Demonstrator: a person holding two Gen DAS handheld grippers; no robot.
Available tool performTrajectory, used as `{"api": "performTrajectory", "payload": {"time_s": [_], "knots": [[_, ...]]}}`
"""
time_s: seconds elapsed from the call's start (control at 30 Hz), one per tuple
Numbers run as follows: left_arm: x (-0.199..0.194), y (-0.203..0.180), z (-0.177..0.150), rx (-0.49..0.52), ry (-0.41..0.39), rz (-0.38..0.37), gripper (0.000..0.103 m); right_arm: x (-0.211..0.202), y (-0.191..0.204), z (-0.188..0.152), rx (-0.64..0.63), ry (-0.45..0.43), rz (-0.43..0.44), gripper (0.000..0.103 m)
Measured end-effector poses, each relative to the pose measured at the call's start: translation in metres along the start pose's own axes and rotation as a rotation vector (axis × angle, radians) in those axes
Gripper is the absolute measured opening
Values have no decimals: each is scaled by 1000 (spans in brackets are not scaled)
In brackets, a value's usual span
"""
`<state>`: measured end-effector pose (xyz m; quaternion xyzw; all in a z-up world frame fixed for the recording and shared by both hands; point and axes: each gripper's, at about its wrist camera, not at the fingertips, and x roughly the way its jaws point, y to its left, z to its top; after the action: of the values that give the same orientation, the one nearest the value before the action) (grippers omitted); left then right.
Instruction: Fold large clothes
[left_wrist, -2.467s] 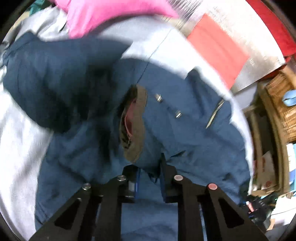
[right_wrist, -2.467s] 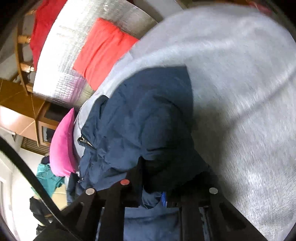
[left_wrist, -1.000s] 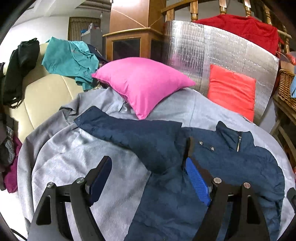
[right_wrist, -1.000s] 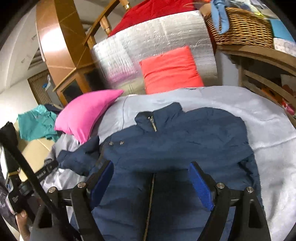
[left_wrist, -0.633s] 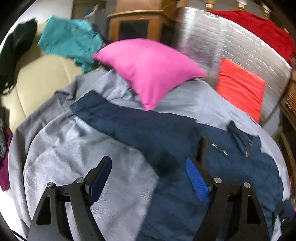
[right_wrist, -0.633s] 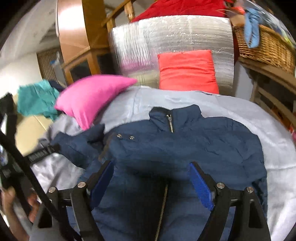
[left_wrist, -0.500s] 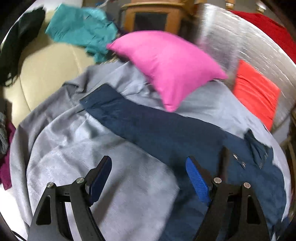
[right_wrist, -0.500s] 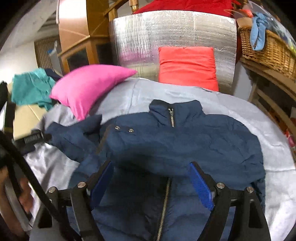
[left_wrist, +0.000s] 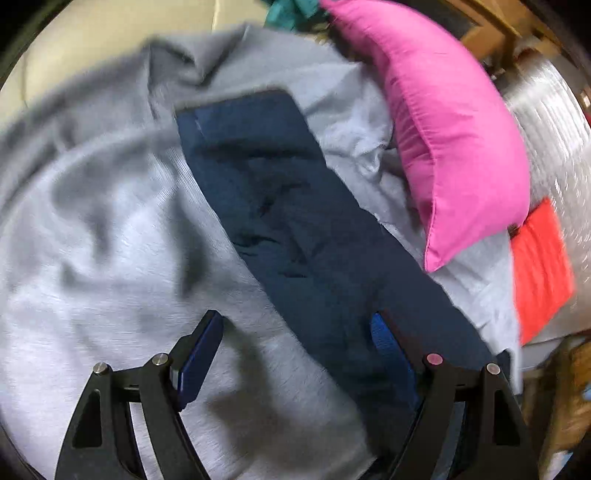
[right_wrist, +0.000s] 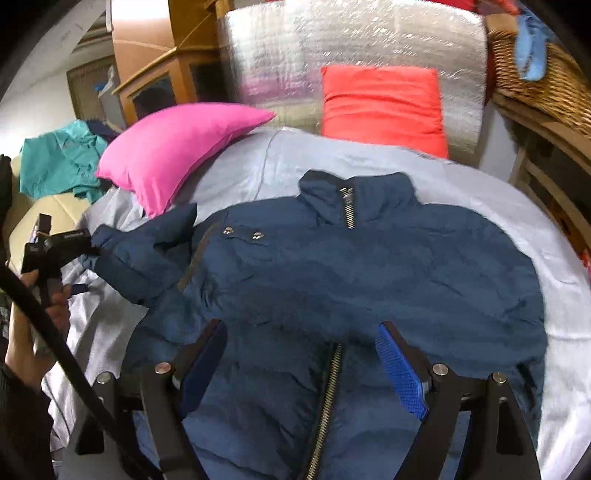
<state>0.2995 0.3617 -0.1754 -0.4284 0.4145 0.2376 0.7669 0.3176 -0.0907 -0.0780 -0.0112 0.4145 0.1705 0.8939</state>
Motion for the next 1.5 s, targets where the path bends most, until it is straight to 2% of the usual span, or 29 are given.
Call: {"api": "performTrajectory", "payload": {"time_s": [0.03,0.1,0.17,0.23,0.33,0.37,0.43,0.6,0.63,0.67,0.8,0.9,0.97,1.07,1.2,1.37,1.4,1.5], "knots": [[7,2,3,-23,18,-27,82,7,1,4,2,16,38,85],[11,3,8,-46,29,-30,82,18,3,11,9,38,100,85],[12,2,14,-52,27,-58,82,24,-1,11,44,30,127,85],[14,12,24,-104,14,-81,80,30,-2,4,59,53,154,85],[18,25,36,-146,2,-46,47,33,1,-2,48,74,163,85],[20,30,39,-160,4,-52,44,34,2,-3,45,73,166,85],[26,43,43,-211,22,-110,39,34,7,-4,22,69,170,85],[28,50,52,-198,17,-132,39,31,10,-6,-10,54,164,85],[25,50,51,-212,15,-128,33,31,11,-6,-14,53,163,85],[14,47,49,-216,-12,-115,19,32,11,-5,-16,53,162,85],[-52,1,39,-47,-223,-71,10,37,3,-2,26,69,196,85],[-110,-36,20,71,-363,-106,8,38,-8,1,80,73,241,84],[-152,-66,-6,189,-452,-138,7,35,-18,5,121,68,282,83],[-196,-112,-55,390,-536,-163,7,22,-33,12,159,39,324,83],[-216,-159,-119,600,-552,-199,7,-6,-61,17,205,-20,352,82],[-190,-201,-223,896,-546,-219,7,-23,-123,18,356,-60,424,82],[-185,-206,-238,929,-529,-225,7,-23,-136,17,391,-70,436,82],[-143,-220,-276,1010,-363,-278,7,-14,-163,12,474,-58,474,82]]}}
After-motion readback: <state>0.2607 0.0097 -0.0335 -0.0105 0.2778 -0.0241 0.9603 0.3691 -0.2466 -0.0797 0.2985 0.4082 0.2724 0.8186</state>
